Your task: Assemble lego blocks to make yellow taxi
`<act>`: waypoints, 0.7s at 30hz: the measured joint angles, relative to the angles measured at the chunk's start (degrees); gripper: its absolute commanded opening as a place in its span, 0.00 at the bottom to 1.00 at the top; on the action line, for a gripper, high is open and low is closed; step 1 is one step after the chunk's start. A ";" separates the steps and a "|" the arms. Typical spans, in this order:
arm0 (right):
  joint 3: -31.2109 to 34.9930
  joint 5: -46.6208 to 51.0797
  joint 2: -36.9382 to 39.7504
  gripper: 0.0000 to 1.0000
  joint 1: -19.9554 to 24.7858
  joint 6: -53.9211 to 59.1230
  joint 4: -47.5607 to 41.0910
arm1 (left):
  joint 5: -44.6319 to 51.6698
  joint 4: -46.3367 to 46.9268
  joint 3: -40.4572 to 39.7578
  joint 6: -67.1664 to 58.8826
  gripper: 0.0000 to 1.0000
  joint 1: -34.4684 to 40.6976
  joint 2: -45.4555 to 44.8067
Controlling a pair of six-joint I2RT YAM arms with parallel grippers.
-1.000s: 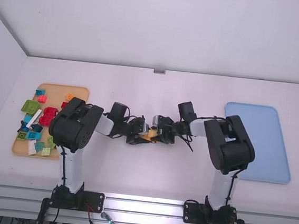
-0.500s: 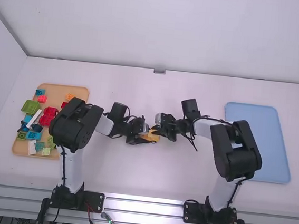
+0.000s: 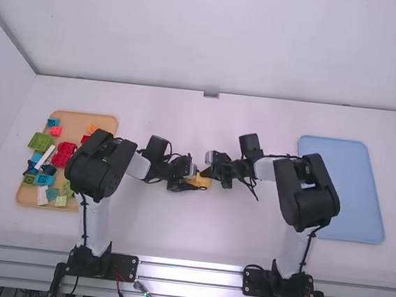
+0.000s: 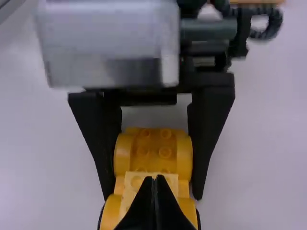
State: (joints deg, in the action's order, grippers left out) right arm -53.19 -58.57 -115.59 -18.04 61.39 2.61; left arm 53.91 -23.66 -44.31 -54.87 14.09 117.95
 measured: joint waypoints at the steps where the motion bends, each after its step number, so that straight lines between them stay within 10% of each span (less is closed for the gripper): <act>1: 0.00 -0.04 -0.13 0.00 0.28 -0.81 -0.17 | -0.04 0.00 0.02 0.02 0.50 0.02 0.00; 21: -1.73 3.17 0.50 0.00 0.52 2.10 -6.95 | 0.02 -0.13 0.00 0.00 0.49 0.02 0.00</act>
State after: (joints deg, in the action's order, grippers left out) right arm -54.92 -55.40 -115.09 -17.52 63.48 -4.34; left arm 53.93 -23.79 -44.31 -54.87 14.11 117.95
